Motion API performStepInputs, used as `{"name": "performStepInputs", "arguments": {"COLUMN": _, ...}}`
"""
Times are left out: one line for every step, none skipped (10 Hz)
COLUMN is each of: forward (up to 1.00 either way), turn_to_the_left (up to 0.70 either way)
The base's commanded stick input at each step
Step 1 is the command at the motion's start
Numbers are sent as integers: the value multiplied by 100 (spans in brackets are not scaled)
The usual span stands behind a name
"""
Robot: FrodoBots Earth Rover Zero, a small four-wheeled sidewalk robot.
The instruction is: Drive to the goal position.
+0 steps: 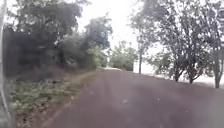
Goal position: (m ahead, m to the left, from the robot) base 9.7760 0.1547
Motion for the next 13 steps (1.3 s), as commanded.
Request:
{"name": "performStepInputs", "arguments": {"forward": 70, "turn_to_the_left": 0}}
{"name": "performStepInputs", "arguments": {"forward": 70, "turn_to_the_left": 0}}
{"name": "performStepInputs", "arguments": {"forward": 70, "turn_to_the_left": 0}}
{"name": "performStepInputs", "arguments": {"forward": 70, "turn_to_the_left": 0}}
{"name": "performStepInputs", "arguments": {"forward": 70, "turn_to_the_left": 0}}
{"name": "performStepInputs", "arguments": {"forward": 70, "turn_to_the_left": 0}}
{"name": "performStepInputs", "arguments": {"forward": 70, "turn_to_the_left": 0}}
{"name": "performStepInputs", "arguments": {"forward": 70, "turn_to_the_left": 0}}
{"name": "performStepInputs", "arguments": {"forward": 70, "turn_to_the_left": 0}}
{"name": "performStepInputs", "arguments": {"forward": 70, "turn_to_the_left": 0}}
{"name": "performStepInputs", "arguments": {"forward": 70, "turn_to_the_left": 0}}
{"name": "performStepInputs", "arguments": {"forward": 70, "turn_to_the_left": 0}}
{"name": "performStepInputs", "arguments": {"forward": 70, "turn_to_the_left": 0}}
